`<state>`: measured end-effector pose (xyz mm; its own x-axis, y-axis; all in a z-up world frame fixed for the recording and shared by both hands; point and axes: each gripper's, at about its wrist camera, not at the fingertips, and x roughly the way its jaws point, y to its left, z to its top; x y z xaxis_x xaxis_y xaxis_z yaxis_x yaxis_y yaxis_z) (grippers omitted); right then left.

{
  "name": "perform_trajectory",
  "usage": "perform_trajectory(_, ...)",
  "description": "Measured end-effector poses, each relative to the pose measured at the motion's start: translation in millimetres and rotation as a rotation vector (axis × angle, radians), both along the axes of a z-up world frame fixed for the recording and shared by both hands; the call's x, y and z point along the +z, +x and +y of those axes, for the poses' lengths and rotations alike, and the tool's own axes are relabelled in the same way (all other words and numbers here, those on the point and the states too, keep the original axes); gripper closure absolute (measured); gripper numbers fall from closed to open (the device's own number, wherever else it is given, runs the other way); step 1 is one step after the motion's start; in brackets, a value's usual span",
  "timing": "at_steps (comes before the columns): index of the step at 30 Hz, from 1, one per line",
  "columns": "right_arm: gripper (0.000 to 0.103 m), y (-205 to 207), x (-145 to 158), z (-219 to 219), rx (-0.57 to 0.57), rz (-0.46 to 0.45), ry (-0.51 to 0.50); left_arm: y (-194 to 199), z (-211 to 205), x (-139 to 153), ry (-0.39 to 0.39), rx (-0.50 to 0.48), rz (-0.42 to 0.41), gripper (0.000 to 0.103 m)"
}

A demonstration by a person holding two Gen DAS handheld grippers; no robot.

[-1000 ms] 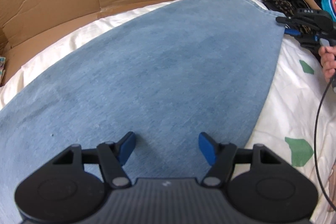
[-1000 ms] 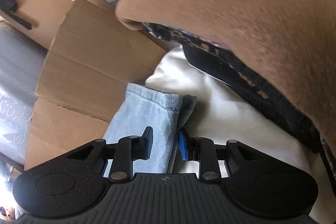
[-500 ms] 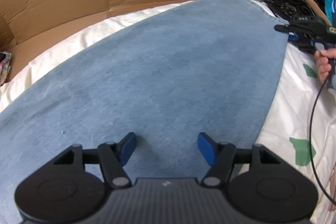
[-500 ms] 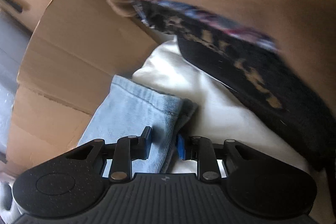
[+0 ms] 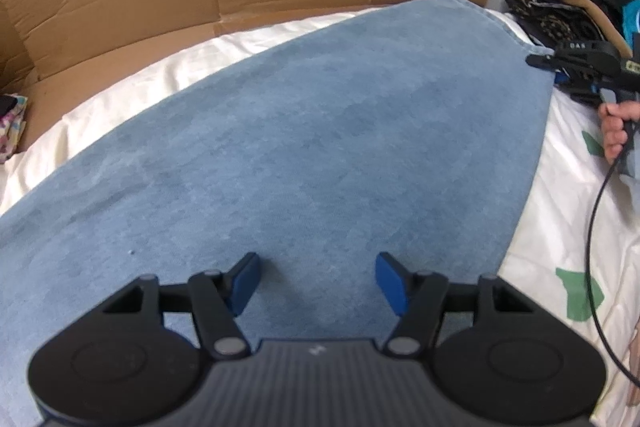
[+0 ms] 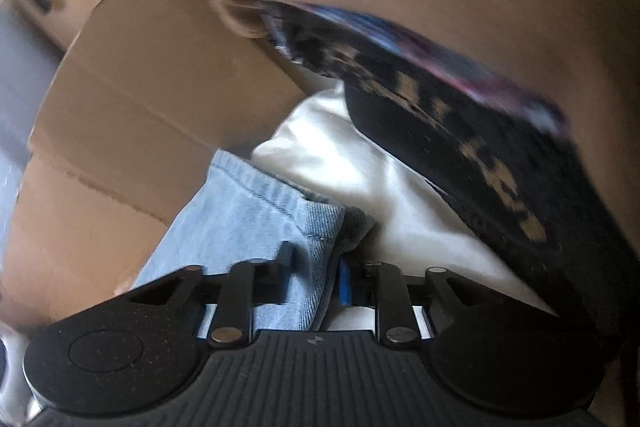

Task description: Fold clothes

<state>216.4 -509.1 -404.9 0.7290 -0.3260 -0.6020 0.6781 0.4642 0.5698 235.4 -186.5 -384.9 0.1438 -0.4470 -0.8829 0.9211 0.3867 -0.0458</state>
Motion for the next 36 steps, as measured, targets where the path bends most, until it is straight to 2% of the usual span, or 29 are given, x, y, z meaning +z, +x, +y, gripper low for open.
perform_trajectory(5, 0.095, 6, 18, 1, 0.079, 0.040, -0.068, 11, 14, 6, 0.016, 0.060, -0.010, 0.038)
perform_trajectory(12, 0.097, 10, 41, -6, 0.165, 0.046, -0.092, 22, 45, 19, 0.058, 0.193, -0.035, 0.038)
perform_trajectory(16, 0.097, 10, 44, -11, 0.194, 0.043, -0.093, 25, 67, 23, 0.095, 0.293, -0.034, 0.038)
perform_trajectory(20, 0.097, 10, 48, -15, 0.223, 0.041, -0.093, 23, 94, 32, 0.097, 0.417, -0.045, 0.038)
perform_trajectory(24, 0.097, 13, 50, -18, 0.252, 0.047, -0.100, 17, 123, 43, 0.082, 0.555, -0.053, 0.038)
perform_trajectory(30, 0.097, 19, 56, -23, 0.280, 0.053, -0.101, -4, 166, 49, 0.077, 0.697, -0.063, 0.038)
perform_trajectory(36, 0.097, 28, 62, -27, 0.304, 0.084, -0.118, -27, 196, 39, 0.103, 0.776, -0.007, 0.038)
